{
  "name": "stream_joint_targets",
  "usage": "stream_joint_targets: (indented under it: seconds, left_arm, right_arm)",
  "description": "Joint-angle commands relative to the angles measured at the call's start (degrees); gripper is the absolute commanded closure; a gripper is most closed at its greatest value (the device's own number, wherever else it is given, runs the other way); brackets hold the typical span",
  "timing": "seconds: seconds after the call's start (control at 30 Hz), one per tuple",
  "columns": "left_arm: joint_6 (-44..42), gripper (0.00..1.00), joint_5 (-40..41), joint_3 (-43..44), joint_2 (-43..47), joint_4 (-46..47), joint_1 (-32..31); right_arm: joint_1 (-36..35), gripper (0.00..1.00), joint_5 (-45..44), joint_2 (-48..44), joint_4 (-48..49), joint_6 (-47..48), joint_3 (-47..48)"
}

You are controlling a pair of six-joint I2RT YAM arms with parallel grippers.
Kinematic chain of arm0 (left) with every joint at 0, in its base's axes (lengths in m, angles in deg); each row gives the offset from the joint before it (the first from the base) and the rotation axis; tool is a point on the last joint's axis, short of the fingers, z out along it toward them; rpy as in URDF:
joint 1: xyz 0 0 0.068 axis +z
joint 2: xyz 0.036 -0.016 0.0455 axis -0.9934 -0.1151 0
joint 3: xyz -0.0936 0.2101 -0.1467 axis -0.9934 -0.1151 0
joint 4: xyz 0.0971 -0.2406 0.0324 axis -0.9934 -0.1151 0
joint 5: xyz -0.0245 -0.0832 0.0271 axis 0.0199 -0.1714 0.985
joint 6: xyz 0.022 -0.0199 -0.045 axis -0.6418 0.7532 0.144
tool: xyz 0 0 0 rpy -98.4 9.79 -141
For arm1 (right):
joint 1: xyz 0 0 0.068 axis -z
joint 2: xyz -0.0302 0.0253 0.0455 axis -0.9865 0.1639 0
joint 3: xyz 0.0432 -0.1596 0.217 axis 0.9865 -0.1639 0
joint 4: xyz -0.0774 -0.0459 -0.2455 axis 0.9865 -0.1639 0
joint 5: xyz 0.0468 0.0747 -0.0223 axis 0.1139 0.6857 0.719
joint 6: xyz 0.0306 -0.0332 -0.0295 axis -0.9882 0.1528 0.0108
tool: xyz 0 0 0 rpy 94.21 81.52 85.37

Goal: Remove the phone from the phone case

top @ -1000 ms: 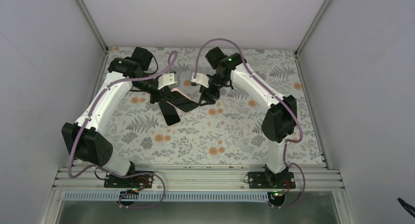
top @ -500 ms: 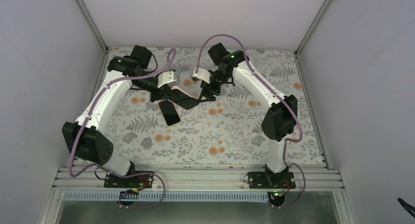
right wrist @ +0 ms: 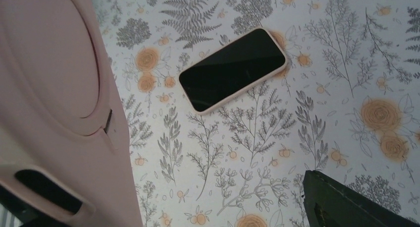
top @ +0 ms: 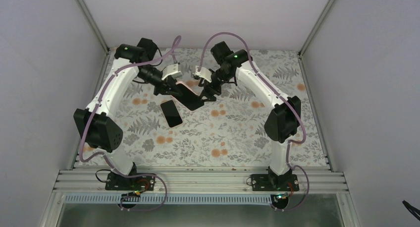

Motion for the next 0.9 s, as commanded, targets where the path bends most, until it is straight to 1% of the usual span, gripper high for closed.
stream_joint_targets:
  seconds: [0.0, 0.1, 0.23, 0.33, 0.43, 0.53, 0.67, 0.8, 0.87]
  left_arm:
    - [0.72, 0.98, -16.40, 7.87, -3.88, 5.59, -0.44]
    - [1.42, 0.98, -14.84, 13.94, -7.13, 5.66, 1.75]
    - [1.63, 0.98, -14.33, 17.63, -10.10, 5.68, 3.44]
    - [1.26, 0.98, -15.53, 17.36, -10.79, 5.68, 3.42]
    - [0.22, 0.98, -16.76, 16.12, -10.52, 5.68, 3.26]
    - [-0.02, 0.98, -16.34, 15.40, -10.49, 5.87, 2.90]
    - [1.50, 0.98, -14.52, 13.75, -9.76, 7.59, 1.63]
    - [3.23, 0.98, -13.50, 11.67, -7.66, 10.11, -0.10]
    - [4.15, 0.98, -13.02, 10.28, -6.48, 11.49, -1.33]
  right_arm:
    - [-4.78, 0.11, 19.14, 1.56, 2.31, 1.18, 4.34]
    - [-7.02, 0.12, 22.55, 4.08, -5.60, 3.93, 9.12]
    - [-9.56, 0.12, 25.13, 2.02, -5.09, 3.17, 8.53]
    - [-9.74, 0.12, 27.99, 1.86, -4.65, 1.20, 10.74]
    - [-9.75, 0.12, 31.09, 3.65, -5.77, 0.00, 14.66]
    - [-9.89, 0.13, 34.26, 5.16, -5.75, -2.60, 18.43]
    - [-10.57, 0.13, 32.83, 6.08, -0.88, -10.54, 21.69]
    - [-11.05, 0.13, 31.69, 6.91, 2.20, -14.53, 21.72]
    - [-11.05, 0.12, 32.51, 7.34, 2.93, -15.50, 21.80]
